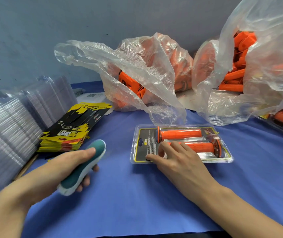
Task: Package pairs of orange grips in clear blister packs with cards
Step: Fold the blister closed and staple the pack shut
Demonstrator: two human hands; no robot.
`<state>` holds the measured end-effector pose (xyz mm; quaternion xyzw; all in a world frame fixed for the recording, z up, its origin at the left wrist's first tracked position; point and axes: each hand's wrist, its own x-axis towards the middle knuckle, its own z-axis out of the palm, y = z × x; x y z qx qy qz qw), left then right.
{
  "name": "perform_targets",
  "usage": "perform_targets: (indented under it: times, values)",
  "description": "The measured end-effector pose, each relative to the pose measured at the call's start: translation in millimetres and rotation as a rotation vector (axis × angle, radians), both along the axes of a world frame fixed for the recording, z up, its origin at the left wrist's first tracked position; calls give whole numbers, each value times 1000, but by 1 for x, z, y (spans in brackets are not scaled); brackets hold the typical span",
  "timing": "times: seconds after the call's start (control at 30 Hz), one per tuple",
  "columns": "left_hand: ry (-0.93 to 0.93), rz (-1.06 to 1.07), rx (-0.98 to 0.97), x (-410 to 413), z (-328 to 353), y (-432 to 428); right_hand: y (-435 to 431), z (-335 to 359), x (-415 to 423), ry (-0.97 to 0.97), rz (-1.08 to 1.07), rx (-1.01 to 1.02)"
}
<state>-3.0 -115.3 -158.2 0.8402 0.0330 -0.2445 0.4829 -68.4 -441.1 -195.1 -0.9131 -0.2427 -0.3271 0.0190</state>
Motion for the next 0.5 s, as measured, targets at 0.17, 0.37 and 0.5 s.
perform_targets:
  times: [0.17, 0.37, 0.5]
  values:
    - [-636, 101, 807, -8, -8, -38, 3, -1, 2, -37, 0, 9]
    - [-783, 72, 906, -5, -9, -54, 8, 10, -2, -99, 6, 16]
    - [-996, 115, 260, -8, 2, -83, 7, 44, -6, -196, -17, 136]
